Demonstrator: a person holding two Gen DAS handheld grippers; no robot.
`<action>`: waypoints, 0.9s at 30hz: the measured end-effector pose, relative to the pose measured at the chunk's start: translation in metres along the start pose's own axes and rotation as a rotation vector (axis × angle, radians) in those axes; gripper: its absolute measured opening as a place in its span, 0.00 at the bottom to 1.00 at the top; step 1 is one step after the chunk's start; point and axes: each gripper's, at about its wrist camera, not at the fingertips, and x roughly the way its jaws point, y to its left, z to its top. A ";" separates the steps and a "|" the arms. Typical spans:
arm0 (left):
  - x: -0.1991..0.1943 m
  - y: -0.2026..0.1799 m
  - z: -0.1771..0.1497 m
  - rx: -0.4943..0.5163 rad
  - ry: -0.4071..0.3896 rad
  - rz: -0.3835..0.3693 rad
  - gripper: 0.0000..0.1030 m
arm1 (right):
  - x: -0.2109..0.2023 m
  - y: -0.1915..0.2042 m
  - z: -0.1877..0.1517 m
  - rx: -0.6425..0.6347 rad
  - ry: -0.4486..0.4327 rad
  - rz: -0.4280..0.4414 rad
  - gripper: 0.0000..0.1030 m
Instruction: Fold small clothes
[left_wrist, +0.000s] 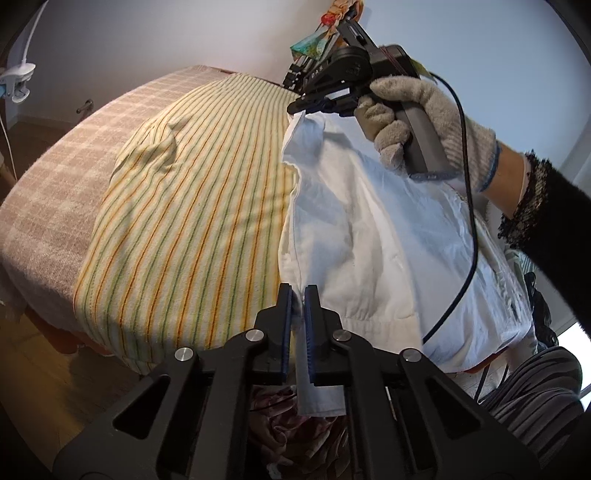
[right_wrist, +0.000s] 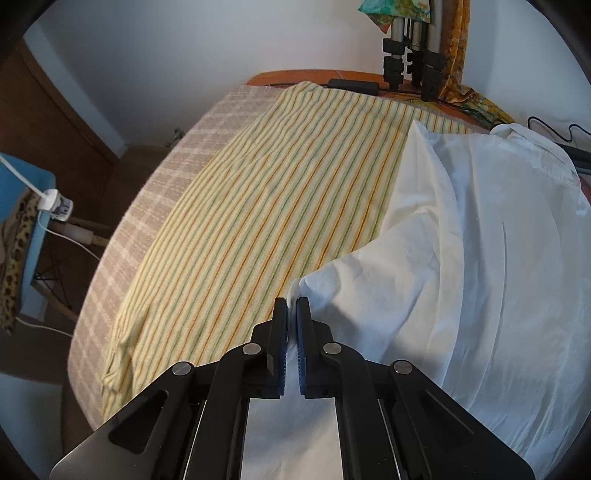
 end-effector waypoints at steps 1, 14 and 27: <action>-0.003 -0.003 0.001 0.010 -0.006 -0.001 0.04 | -0.004 -0.003 0.000 0.002 -0.012 0.011 0.03; -0.021 -0.076 0.003 0.150 -0.020 -0.059 0.04 | -0.072 -0.062 -0.017 0.030 -0.105 0.004 0.03; 0.000 -0.135 0.001 0.266 0.057 -0.150 0.02 | -0.091 -0.144 -0.043 0.100 -0.078 -0.058 0.03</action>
